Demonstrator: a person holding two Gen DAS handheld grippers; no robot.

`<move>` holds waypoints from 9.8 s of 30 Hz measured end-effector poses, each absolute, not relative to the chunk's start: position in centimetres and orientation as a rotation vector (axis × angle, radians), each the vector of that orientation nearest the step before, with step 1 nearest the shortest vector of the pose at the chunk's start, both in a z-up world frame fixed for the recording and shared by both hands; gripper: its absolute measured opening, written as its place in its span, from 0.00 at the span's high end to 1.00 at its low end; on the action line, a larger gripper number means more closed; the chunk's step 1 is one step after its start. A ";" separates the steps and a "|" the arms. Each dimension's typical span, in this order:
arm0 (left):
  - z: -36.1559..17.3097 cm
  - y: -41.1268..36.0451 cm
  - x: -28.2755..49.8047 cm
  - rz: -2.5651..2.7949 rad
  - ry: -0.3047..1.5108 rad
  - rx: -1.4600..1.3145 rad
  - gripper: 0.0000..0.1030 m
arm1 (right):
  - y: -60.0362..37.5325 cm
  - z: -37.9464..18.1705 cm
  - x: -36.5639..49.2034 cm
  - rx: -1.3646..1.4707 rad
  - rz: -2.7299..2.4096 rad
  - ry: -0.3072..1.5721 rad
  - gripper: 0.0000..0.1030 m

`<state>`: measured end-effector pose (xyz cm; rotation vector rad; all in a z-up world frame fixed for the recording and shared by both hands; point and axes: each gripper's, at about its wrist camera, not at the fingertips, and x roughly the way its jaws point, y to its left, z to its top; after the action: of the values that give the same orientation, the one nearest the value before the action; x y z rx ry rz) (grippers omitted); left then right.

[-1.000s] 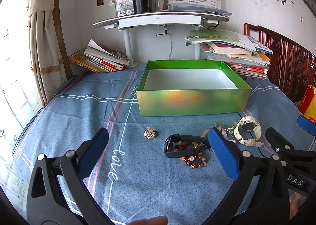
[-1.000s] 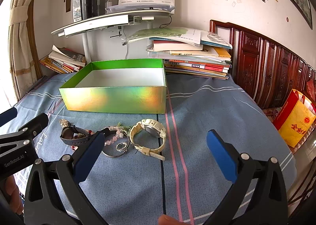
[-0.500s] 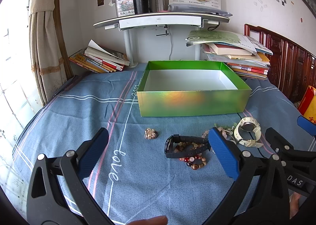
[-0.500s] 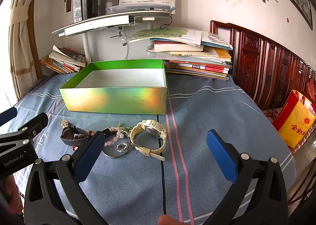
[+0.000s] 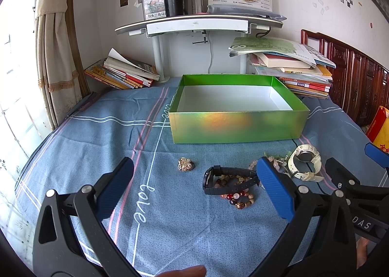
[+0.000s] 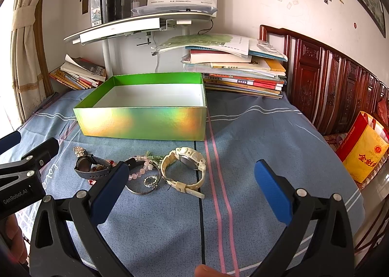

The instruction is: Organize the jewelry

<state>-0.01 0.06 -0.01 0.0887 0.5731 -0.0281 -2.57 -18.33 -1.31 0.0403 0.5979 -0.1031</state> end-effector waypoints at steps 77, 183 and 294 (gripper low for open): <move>0.1 0.2 -0.3 -0.031 0.578 0.083 0.03 | -18.6 -1.9 -2.4 0.044 -0.105 0.604 0.02; 4.2 2.3 16.1 -0.189 0.767 -0.060 0.92 | -20.0 3.7 12.9 0.093 0.070 0.684 0.85; -5.2 2.0 6.7 -0.232 0.910 -0.017 0.83 | -23.8 -8.0 4.1 0.216 -0.057 0.902 0.56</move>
<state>6.66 1.97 -5.24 -0.0170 0.9097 -0.2317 4.09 -23.80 -8.04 0.2157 0.9020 -0.0571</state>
